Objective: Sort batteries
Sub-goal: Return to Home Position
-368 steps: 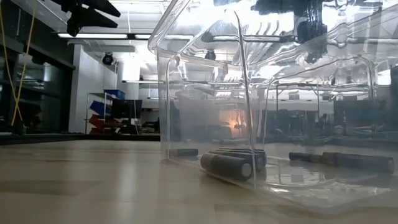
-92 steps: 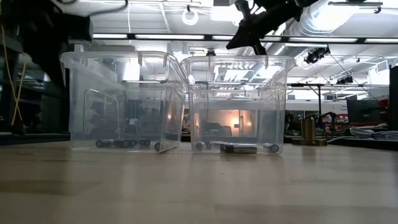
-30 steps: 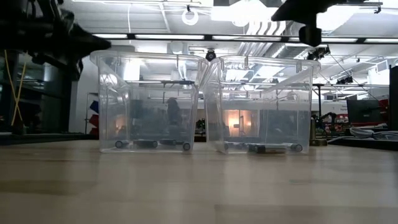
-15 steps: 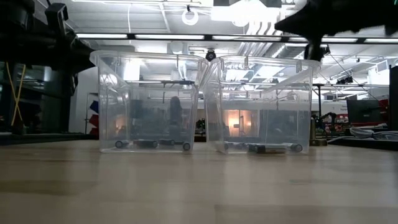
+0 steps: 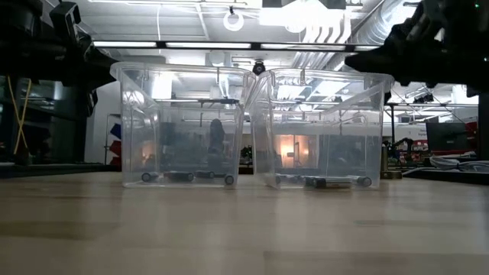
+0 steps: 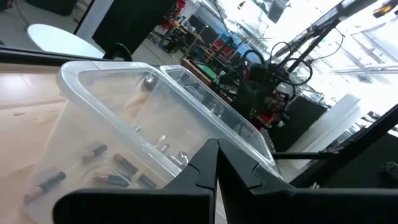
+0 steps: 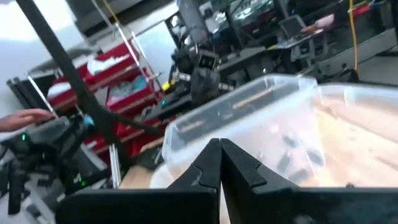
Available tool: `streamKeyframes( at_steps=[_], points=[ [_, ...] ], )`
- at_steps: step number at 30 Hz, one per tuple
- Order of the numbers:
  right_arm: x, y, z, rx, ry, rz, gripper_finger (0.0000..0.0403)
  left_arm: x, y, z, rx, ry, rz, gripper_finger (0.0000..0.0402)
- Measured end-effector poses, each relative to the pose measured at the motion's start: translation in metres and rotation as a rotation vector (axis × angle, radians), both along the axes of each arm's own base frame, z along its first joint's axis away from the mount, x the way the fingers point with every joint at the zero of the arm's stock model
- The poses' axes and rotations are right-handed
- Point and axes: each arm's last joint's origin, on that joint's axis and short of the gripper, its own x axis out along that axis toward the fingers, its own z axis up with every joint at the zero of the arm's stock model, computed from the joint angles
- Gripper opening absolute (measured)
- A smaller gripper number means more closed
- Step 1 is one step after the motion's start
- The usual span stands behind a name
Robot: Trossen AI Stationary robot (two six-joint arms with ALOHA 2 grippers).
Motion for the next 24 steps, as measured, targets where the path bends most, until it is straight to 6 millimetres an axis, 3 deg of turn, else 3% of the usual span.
streamKeyframes(
  at_steps=[6,11,18,24],
  points=[
    [-0.006,-0.001,-0.022,0.05,0.122,-0.026,0.0,0.0,0.0,0.0,-0.005,0.0,0.0,0.0],
    [-0.006,-0.002,-0.029,0.112,0.208,-0.033,0.0,-0.001,0.0,0.002,-0.005,-0.021,0.0,0.0],
    [-0.006,-0.002,-0.026,0.102,0.163,-0.032,0.0,-0.013,0.0,0.012,-0.007,-0.153,-0.001,0.0],
    [-0.014,0.002,-0.015,0.089,0.079,-0.019,0.0,-0.012,-0.002,0.008,-0.009,-0.109,-0.027,0.0]
  ],
)
